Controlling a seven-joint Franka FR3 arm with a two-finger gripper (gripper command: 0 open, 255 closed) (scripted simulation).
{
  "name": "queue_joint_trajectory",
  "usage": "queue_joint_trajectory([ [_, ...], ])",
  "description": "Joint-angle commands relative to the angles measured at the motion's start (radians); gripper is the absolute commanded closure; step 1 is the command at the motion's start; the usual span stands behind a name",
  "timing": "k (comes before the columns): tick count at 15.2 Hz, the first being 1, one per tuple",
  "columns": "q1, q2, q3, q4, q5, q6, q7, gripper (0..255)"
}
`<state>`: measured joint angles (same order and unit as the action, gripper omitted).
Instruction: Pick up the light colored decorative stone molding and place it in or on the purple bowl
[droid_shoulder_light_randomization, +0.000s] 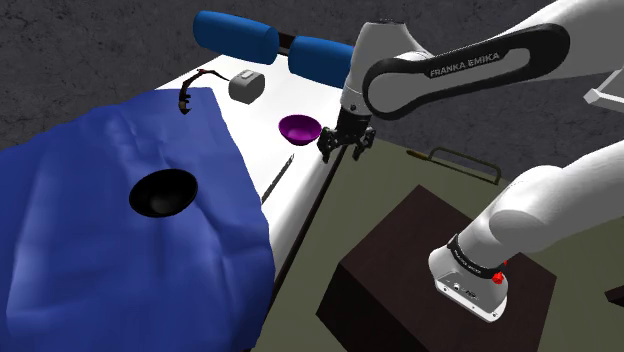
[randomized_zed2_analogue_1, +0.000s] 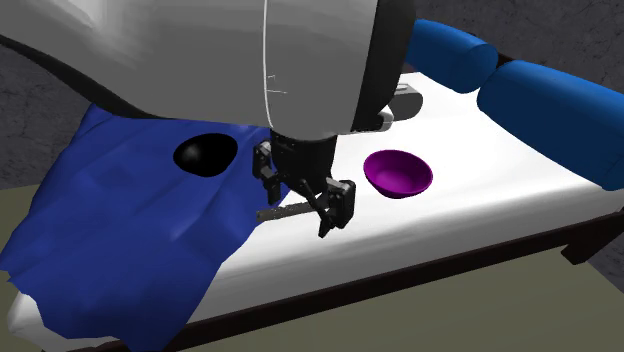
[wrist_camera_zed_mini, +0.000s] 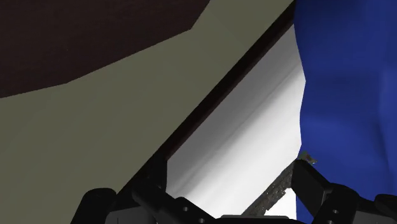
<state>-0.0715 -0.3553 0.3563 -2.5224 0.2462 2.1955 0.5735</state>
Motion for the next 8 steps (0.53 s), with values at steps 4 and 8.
queue_joint_trajectory([
  [4, -0.042, 0.208, 0.060, 0.059, -0.038, 0.183, 0.194, 0],
  [8, -0.062, 0.382, 0.077, 0.134, -0.122, 0.302, 0.370, 0],
])
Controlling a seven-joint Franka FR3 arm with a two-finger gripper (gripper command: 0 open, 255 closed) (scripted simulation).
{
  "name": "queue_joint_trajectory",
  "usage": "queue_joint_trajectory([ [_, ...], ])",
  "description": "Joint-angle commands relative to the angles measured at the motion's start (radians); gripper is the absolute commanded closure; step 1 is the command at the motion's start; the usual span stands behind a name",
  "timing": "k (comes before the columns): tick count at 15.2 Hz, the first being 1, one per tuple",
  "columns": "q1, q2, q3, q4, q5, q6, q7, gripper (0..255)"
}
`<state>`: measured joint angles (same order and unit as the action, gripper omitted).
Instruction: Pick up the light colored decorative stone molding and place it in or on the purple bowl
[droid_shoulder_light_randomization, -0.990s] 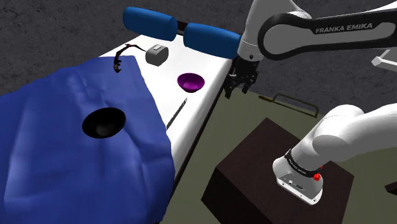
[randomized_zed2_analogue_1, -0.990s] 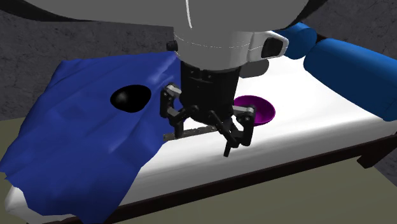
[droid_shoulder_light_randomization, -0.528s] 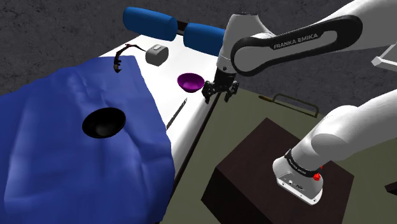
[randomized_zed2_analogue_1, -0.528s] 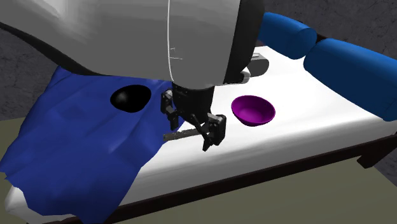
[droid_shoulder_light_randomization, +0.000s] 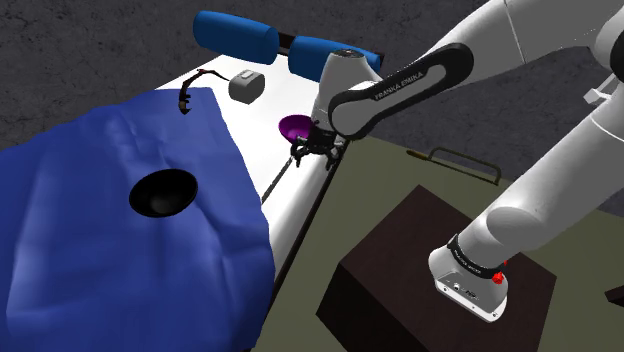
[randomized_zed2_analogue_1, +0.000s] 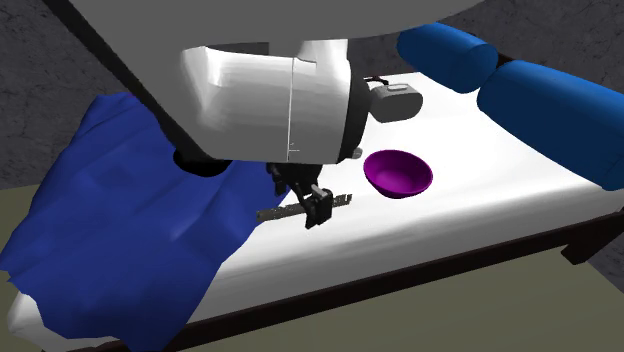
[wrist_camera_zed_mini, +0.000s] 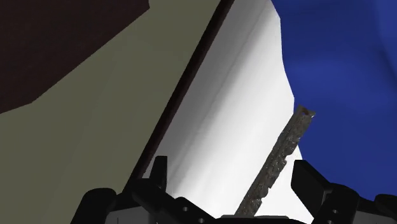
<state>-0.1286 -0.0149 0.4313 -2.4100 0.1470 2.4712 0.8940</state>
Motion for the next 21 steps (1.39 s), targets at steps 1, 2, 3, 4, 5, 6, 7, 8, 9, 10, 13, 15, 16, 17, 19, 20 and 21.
queue_joint_trajectory([
  [1, -0.004, 0.085, -0.001, 0.043, -0.049, 0.052, 0.096, 0],
  [2, -0.001, 0.128, -0.007, 0.066, -0.076, 0.075, 0.142, 0],
  [3, 0.004, 0.170, -0.016, 0.091, -0.102, 0.097, 0.187, 0],
  [4, 0.012, 0.211, -0.028, 0.116, -0.127, 0.117, 0.231, 0],
  [5, 0.022, 0.252, -0.043, 0.143, -0.150, 0.135, 0.273, 0],
  [6, 0.033, 0.291, -0.059, 0.170, -0.171, 0.152, 0.313, 0],
  [7, 0.046, 0.330, -0.077, 0.199, -0.189, 0.168, 0.351, 0],
  [8, 0.060, 0.367, -0.096, 0.228, -0.203, 0.182, 0.386, 0],
  [9, 0.073, 0.404, -0.114, 0.259, -0.216, 0.194, 0.420, 0],
  [10, 0.085, 0.441, -0.132, 0.290, -0.226, 0.206, 0.451, 0],
  [13, 0.120, 0.546, -0.183, 0.387, -0.240, 0.234, 0.533, 0],
  [15, 0.129, 0.571, -0.191, 0.397, -0.245, 0.250, 0.537, 0],
  [16, 0.132, 0.584, -0.195, 0.403, -0.249, 0.257, 0.539, 0],
  [17, 0.136, 0.597, -0.198, 0.409, -0.252, 0.264, 0.541, 0],
  [19, 0.144, 0.624, -0.205, 0.421, -0.258, 0.279, 0.546, 0],
  [20, 0.147, 0.637, -0.209, 0.428, -0.260, 0.286, 0.547, 0],
  [21, 0.150, 0.644, -0.211, 0.431, -0.262, 0.289, 0.549, 0],
])
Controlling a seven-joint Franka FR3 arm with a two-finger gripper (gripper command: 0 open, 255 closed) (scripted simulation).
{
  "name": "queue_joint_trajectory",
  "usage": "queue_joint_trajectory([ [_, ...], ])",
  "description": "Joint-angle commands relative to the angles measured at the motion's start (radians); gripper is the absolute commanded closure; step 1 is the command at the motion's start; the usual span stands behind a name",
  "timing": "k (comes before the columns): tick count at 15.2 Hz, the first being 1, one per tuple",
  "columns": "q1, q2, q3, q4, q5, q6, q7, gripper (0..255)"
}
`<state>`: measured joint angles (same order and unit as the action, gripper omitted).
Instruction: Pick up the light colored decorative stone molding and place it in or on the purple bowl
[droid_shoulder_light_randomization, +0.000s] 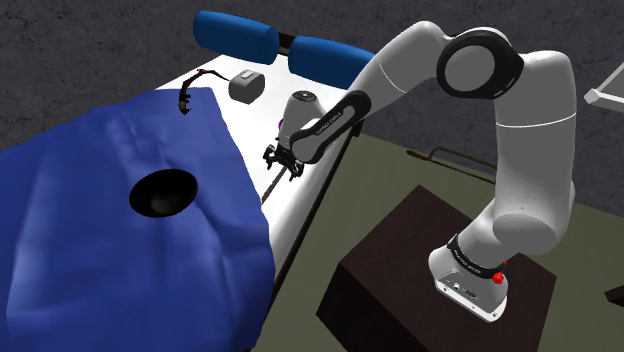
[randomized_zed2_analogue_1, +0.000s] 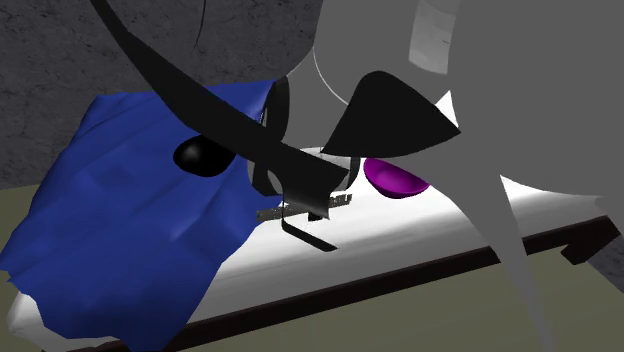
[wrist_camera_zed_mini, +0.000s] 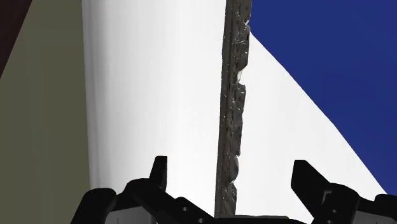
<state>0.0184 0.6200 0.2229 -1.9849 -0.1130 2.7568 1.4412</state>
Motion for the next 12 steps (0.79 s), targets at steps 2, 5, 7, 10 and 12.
queue_joint_trajectory([
  [2, 0.003, 0.010, -0.002, 0.006, -0.002, 0.004, 0.001, 0],
  [5, 0.003, 0.010, -0.002, 0.006, -0.002, 0.004, 0.001, 0],
  [7, 0.003, 0.009, -0.002, 0.006, -0.002, 0.004, 0.001, 0],
  [10, 0.003, 0.009, -0.002, 0.006, -0.002, 0.004, 0.001, 255],
  [12, 0.003, 0.009, -0.002, 0.006, -0.002, 0.004, 0.001, 255],
])
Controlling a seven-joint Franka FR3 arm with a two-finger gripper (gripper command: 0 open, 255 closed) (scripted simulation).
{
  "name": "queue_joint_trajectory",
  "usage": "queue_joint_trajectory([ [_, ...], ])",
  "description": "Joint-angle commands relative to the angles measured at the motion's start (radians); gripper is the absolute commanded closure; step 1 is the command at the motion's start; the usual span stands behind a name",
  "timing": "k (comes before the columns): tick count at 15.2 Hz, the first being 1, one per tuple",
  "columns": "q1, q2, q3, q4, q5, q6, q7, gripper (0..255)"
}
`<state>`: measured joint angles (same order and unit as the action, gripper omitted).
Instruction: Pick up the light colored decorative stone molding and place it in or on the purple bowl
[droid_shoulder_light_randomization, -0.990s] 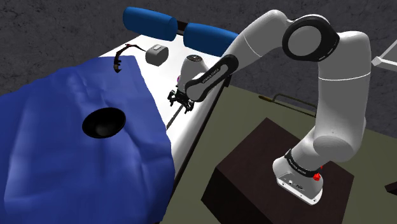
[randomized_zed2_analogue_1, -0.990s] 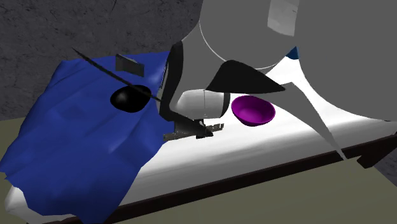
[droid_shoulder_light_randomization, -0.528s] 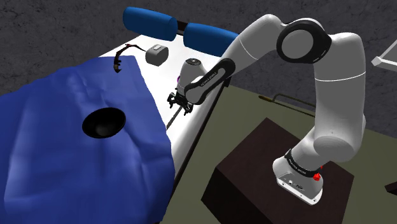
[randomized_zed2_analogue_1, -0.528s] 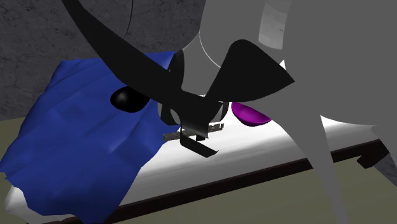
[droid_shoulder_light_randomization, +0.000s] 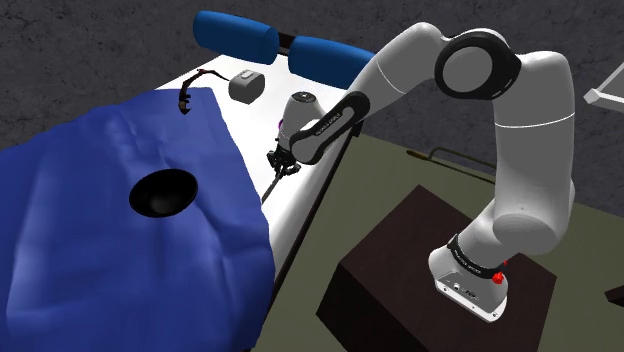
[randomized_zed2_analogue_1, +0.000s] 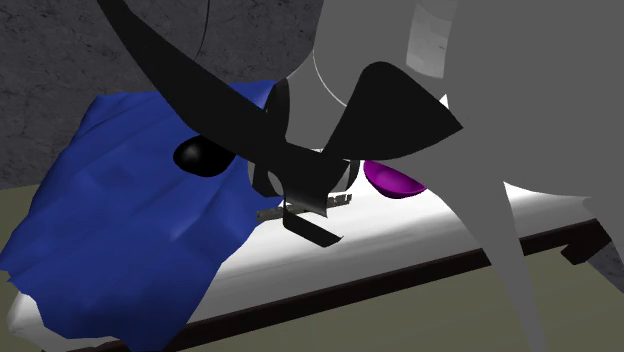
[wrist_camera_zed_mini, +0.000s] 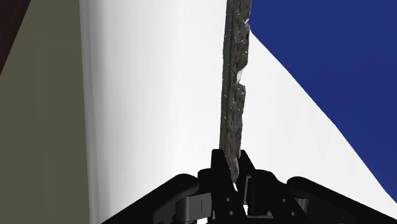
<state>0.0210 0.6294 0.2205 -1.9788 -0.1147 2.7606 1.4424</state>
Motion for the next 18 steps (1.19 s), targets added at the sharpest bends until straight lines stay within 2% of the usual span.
queue_joint_trajectory([
  [1, 0.000, 0.000, 0.000, 0.000, 0.000, 0.000, 0.000, 255],
  [6, 0.000, 0.000, 0.000, 0.000, 0.000, 0.000, 0.000, 255],
  [18, -0.029, -0.132, 0.037, -0.022, 0.034, -0.111, -0.015, 255],
])
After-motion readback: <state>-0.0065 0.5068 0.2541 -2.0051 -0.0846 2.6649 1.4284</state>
